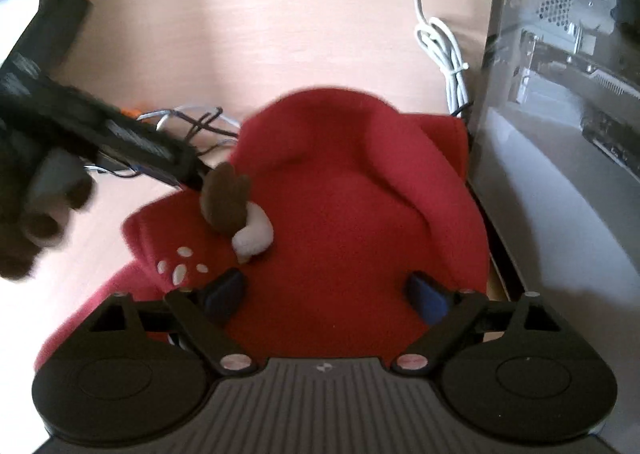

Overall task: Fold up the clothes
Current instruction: 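Set the bundle down on the desk with both grippers and release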

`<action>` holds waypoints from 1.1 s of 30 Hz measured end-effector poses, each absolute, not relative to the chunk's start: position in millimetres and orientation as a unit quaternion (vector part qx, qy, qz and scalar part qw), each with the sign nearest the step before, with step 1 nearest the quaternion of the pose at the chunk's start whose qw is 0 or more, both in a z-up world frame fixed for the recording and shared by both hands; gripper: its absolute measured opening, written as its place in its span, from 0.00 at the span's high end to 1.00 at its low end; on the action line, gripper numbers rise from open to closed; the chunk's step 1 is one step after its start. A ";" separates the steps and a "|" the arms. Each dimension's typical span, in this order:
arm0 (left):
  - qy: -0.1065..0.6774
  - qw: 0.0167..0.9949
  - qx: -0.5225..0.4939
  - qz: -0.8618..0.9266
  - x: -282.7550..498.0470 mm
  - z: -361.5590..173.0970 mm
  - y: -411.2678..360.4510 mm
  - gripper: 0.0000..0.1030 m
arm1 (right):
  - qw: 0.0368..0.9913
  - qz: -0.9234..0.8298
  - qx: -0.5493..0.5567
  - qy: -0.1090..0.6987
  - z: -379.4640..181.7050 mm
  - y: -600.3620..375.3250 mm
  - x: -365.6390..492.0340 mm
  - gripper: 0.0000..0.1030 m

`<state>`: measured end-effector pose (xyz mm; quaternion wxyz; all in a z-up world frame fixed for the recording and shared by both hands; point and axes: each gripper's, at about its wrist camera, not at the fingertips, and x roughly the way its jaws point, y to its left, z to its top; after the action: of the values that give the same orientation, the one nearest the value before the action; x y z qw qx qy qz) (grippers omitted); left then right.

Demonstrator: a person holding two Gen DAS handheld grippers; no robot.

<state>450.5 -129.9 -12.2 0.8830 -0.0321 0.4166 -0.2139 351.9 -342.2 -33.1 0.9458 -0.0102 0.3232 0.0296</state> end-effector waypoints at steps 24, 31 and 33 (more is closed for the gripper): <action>0.420 0.870 -0.056 -0.251 381.1 8.3 -103.3 0.11 | 0.932 -0.027 -0.065 0.355 -49.6 -330.5 292.0 0.00; 0.470 0.848 -0.034 -0.243 360.1 -26.0 -104.4 0.11 | 0.936 -0.106 -0.045 0.332 -41.6 -334.9 286.4 0.00; 0.468 0.849 -0.032 -0.242 358.5 -25.5 -102.8 0.11 | 0.927 -0.112 -0.039 0.357 -52.9 -341.2 295.7 0.00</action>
<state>358.5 -102.8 -25.5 0.8495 -0.0320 0.4678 -0.2419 295.7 -341.2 -52.9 0.9266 -0.0390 0.3568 -0.1124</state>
